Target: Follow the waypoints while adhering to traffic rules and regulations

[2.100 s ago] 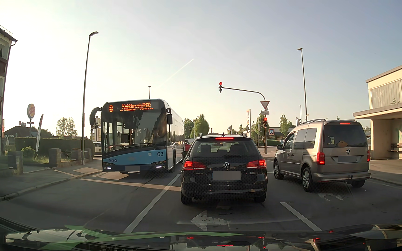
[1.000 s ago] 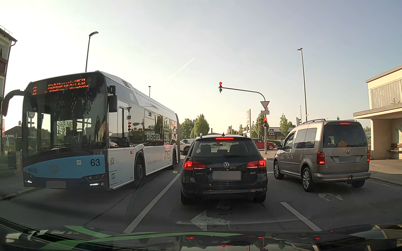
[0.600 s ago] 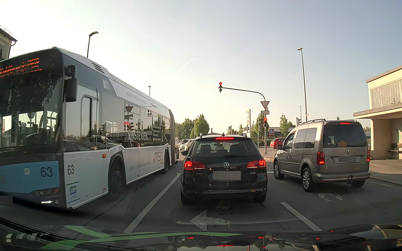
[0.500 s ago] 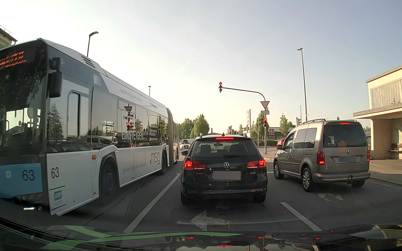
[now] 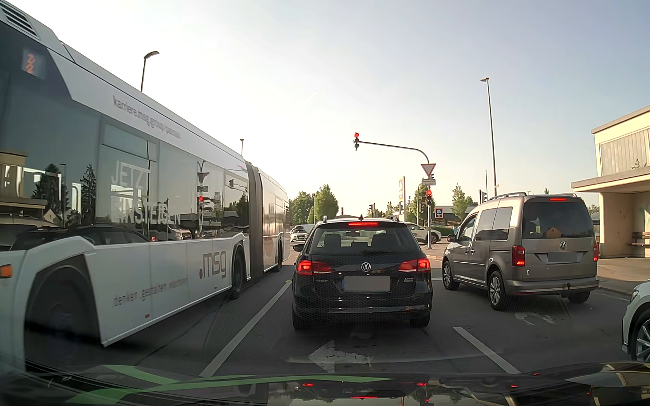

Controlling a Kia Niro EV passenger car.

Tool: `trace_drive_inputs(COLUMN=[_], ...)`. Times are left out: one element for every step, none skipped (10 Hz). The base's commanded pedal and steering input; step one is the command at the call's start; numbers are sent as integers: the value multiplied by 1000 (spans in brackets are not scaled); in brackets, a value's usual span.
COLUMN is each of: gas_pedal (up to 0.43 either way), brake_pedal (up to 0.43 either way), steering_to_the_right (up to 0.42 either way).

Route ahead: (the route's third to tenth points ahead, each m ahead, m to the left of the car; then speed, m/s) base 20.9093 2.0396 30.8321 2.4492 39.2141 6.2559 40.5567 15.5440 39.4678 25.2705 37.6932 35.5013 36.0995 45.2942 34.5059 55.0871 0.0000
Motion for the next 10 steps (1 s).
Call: trace_drive_inputs(gas_pedal=[0,0,0,0,0,0,0,0,0,0], brake_pedal=[494,494,494,494,494,494,494,494,494,494], steering_to_the_right=[-8,-8,-8,-8,-8,-8,-8,-8,-8,-8])
